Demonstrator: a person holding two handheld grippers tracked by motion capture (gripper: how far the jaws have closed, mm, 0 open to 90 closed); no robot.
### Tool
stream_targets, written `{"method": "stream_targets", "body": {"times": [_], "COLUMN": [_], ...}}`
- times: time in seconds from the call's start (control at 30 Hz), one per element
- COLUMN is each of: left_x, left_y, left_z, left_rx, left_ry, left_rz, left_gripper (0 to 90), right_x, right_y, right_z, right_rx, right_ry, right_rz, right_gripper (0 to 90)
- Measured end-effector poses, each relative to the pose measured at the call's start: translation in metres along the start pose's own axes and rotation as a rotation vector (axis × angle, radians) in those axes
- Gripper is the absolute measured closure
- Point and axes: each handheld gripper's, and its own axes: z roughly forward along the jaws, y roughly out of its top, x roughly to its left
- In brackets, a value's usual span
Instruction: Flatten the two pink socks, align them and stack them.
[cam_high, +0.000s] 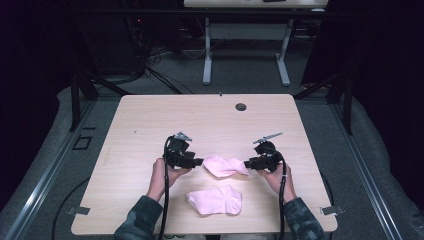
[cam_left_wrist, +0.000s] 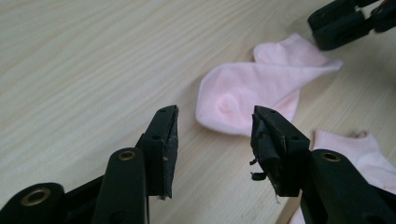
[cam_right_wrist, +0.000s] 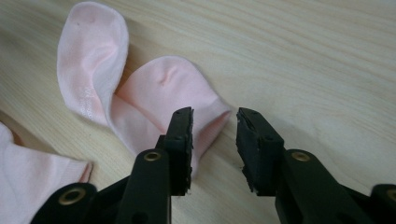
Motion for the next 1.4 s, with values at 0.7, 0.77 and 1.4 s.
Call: {"method": "stream_targets", "body": {"times": [0.7, 0.77, 1.4], "left_x": [0.007, 0.007, 0.012], "left_y": [0.011, 0.01, -0.005], "left_z": [0.048, 0.049, 0.038], "left_rx": [0.103, 0.109, 0.051], "left_ry": [0.014, 0.017, -0.004], "left_rz": [-0.02, -0.018, -0.027], "left_gripper": [68.5, 74.6, 88.3], "right_x": [0.017, 0.016, 0.023], "right_y": [-0.029, -0.029, -0.029], "right_z": [-0.015, -0.01, -0.012], "right_rx": [-0.086, -0.072, -0.111], "right_ry": [0.052, 0.051, 0.057], "right_rz": [-0.368, -0.363, -0.43], "right_gripper": [50.0, 54.8, 51.6]}}
